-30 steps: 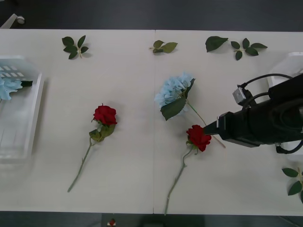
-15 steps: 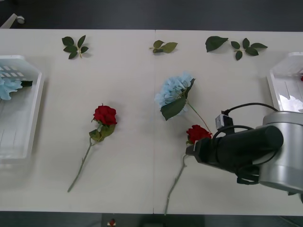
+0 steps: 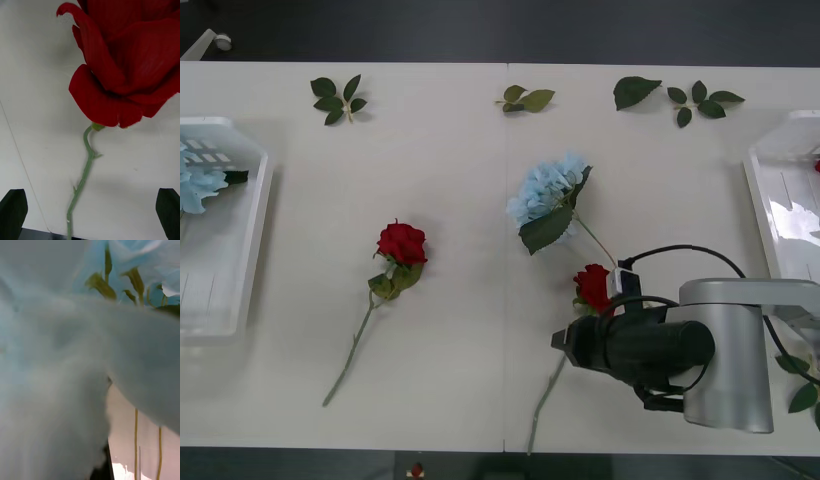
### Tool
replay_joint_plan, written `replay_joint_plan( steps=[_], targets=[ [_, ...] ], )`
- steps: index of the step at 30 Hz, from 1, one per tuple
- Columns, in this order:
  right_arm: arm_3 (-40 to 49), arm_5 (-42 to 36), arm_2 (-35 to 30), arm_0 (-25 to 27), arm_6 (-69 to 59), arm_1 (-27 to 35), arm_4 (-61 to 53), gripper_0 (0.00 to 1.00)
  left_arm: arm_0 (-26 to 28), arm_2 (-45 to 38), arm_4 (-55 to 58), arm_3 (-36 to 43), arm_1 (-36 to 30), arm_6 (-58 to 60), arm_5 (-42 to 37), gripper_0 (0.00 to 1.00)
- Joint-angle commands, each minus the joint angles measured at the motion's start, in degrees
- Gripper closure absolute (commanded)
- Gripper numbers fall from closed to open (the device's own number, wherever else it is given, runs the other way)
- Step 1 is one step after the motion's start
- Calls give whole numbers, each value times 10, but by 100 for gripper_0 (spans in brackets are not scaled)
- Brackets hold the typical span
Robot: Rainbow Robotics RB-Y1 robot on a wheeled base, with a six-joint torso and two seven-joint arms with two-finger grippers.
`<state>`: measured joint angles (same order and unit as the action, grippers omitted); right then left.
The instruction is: Put the red flowers into the right box and the blue flowers into the left box
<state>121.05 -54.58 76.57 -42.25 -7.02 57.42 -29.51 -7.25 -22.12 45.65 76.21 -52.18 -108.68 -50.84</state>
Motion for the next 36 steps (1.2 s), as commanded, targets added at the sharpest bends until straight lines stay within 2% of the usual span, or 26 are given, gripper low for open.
replay_joint_plan(
  steps=[1, 4, 8, 11, 14, 16, 19, 23, 28, 29, 30, 32, 33, 35, 36],
  targets=[
    [-33, 26, -9, -14, -29, -23, 1, 0, -4, -11, 8, 9, -12, -11, 6, 68],
    [-54, 37, -5, -23, -30, -34, -7, 0, -3, -7, 14, 9, -12, -12, 5, 44],
    [-74, 51, 24, -45, -34, -39, -9, 0, -3, -17, 26, 18, -12, -12, -38, 25],
    [-90, 66, 43, -55, -40, -42, -7, 0, -3, -37, 48, 40, -12, -13, -104, 13],
    [-108, 71, 45, -55, -43, -52, -7, 0, -3, -71, 87, 90, -12, -16, -215, 1],
    [-118, 72, 46, -58, -44, -59, -10, 0, -4, -93, 122, 126, -12, -18, -280, 0],
    [-136, 72, 46, -63, -45, -71, -16, 0, -5, -104, 172, 181, -13, -17, -331, 0],
    [-154, 73, 47, -66, -45, -84, -18, 0, -20, -90, 213, 240, -12, -7, -346, 0],
    [-163, 74, 51, -71, -42, -88, -20, 0, -58, -28, 228, 264, -12, 37, -342, 0],
    [-162, 75, 52, -74, -42, -86, -27, 21, -70, 1, 228, 266, -12, 45, -330, 0],
    [-162, 75, 52, -74, -42, -86, -29, 34, -75, 14, 227, 266, -11, 46, -322, 0],
    [-162, 75, 53, -75, -40, -86, -29, 69, -88, 62, 223, 266, -10, 46, -288, 0],
    [-162, 75, 53, -75, -39, -85, -27, 83, -92, 90, 215, 266, -9, 44, -263, 0],
    [-162, 75, 55, -75, -38, -83, -25, 97, -98, 139, 200, 266, -10, 42, -220, 0],
    [-162, 75, 55, -75, -37, -84, -23, 99, -99, 153, 195, 266, -9, 42, -207, 0]
  ],
)
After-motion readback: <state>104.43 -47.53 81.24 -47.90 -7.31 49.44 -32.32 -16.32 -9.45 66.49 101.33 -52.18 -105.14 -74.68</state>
